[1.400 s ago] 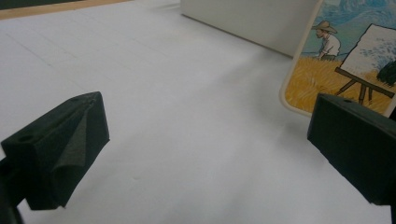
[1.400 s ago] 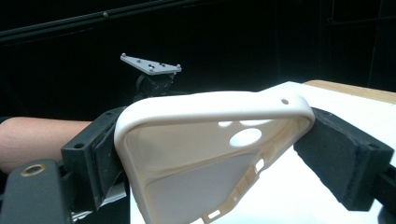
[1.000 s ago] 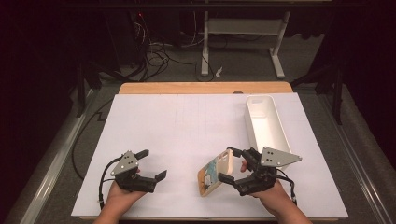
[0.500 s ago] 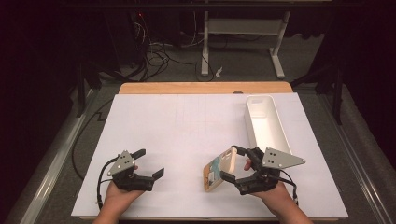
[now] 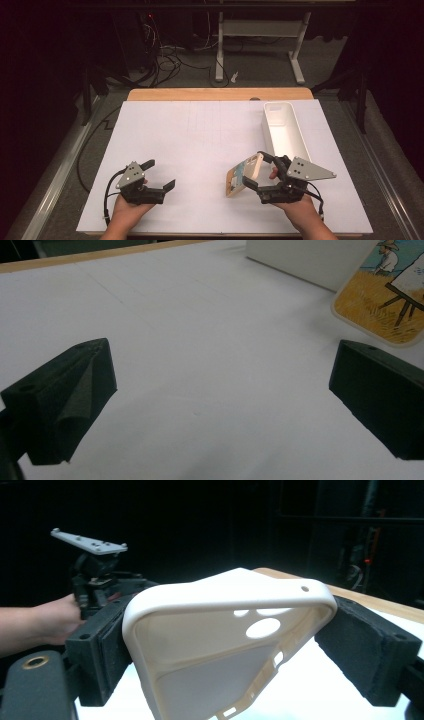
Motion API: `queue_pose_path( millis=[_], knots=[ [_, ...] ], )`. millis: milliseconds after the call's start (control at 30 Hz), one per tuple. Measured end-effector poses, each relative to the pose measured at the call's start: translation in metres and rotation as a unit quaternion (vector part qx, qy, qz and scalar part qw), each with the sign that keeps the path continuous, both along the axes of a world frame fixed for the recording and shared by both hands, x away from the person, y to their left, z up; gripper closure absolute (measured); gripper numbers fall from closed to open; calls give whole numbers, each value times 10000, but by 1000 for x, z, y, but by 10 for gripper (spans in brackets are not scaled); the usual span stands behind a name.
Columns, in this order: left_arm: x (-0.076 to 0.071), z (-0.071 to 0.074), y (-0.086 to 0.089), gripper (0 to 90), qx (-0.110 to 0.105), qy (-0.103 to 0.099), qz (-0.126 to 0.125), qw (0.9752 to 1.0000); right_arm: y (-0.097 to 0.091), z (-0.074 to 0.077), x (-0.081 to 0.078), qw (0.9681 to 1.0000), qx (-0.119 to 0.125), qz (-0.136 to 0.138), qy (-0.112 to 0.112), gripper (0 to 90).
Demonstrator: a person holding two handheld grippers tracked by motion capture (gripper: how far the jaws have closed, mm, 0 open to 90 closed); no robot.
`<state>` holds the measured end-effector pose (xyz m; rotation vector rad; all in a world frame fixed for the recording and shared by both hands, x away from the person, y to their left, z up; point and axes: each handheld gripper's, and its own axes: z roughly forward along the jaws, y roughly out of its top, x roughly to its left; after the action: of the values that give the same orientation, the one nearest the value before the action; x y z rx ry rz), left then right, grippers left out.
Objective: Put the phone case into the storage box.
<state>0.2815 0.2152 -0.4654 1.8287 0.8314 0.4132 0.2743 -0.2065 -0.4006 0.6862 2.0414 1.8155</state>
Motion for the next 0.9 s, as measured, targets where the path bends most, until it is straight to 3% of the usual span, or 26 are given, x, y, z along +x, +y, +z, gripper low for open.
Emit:
queue_pose_path(
  millis=[167,500,900],
  knots=[
    [-1,0,-1,2,35,-30,-70,10000,-5,2,0,9998,-21,-198,-25,131],
    [-1,2,1,3,22,-121,58,9999,-10,6,-2,9976,-170,-645,-180,131],
    [-2,2,1,3,17,-168,53,9998,-15,9,-4,9922,-332,-1155,-330,131]
  ],
)
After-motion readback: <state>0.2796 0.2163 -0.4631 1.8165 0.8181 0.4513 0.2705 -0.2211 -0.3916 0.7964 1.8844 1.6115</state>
